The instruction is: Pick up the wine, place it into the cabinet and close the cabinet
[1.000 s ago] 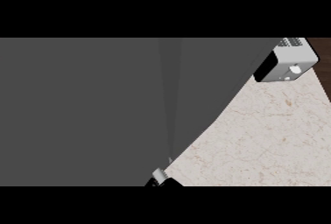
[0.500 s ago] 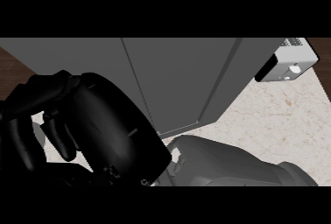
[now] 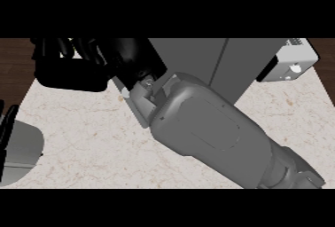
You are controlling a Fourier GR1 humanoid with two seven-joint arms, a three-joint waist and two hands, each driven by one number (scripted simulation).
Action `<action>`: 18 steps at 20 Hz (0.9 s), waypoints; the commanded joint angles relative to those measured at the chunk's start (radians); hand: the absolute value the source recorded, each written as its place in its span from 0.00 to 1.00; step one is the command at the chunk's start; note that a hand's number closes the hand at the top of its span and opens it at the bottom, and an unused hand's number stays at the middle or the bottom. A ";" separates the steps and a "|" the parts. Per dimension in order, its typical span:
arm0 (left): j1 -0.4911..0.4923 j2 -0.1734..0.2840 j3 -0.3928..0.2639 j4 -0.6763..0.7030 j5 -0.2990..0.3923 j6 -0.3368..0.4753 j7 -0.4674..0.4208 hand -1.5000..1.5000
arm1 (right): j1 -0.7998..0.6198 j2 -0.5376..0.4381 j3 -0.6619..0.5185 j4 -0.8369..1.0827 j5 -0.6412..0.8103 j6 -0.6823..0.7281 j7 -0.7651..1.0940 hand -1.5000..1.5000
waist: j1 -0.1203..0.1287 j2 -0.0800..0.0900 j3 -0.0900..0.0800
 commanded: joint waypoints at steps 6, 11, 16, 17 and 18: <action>-0.003 -0.052 -0.020 -0.006 -0.057 0.000 0.000 0.00 | -0.008 -0.047 -0.129 0.244 -0.011 0.136 -0.186 1.00 | -0.002 0.003 0.000; 0.000 -0.026 0.002 -0.022 -0.034 -0.015 0.043 0.00 | 0.033 -0.068 -0.132 0.298 0.017 0.150 -0.270 1.00 | 0.008 0.006 0.000; -0.049 -0.033 0.019 0.011 -0.027 -0.014 0.044 0.00 | 0.033 -0.124 -0.124 0.323 0.042 0.192 -0.290 1.00 | -0.005 0.013 -0.001; -0.031 -0.036 0.000 -0.007 -0.051 0.002 0.047 0.00 | 0.045 -0.124 -0.127 0.309 0.041 0.184 -0.295 1.00 | -0.005 0.009 0.000; -0.030 -0.042 0.003 0.017 -0.043 -0.022 0.037 0.00 | 0.033 -0.086 -0.114 0.327 0.054 0.164 -0.305 1.00 | 0.002 0.010 -0.001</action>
